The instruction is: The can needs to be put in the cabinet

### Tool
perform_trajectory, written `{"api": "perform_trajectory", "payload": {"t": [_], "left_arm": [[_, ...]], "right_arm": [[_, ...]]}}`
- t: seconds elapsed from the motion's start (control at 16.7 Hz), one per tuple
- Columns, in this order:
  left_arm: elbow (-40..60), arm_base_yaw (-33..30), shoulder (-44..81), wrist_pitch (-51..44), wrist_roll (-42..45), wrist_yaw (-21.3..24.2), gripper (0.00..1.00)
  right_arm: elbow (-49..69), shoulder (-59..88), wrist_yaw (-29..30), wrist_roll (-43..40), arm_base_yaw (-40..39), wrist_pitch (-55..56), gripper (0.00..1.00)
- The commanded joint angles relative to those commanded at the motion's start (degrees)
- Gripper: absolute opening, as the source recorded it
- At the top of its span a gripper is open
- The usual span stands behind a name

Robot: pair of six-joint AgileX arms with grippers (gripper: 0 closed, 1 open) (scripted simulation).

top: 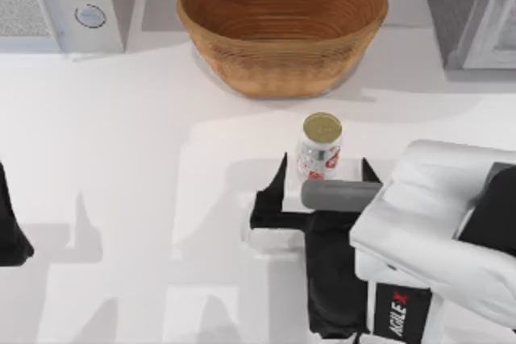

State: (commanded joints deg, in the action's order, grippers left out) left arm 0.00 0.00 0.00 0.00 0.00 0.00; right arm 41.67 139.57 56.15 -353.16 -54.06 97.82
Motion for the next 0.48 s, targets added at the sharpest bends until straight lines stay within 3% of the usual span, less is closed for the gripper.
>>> {"api": "perform_trajectory", "payload": {"t": [0.24,0.48], "left_arm": [[0.0,0.0,0.0,0.0,0.0,0.0,1.0],[0.0,0.0,0.0,0.0,0.0,0.0,1.0]], "right_arm": [[0.59,2.26,0.95,-6.26,-0.85,1.49,1.0],[0.59,2.26,0.95,-6.26,-0.85,1.49,1.0]]}}
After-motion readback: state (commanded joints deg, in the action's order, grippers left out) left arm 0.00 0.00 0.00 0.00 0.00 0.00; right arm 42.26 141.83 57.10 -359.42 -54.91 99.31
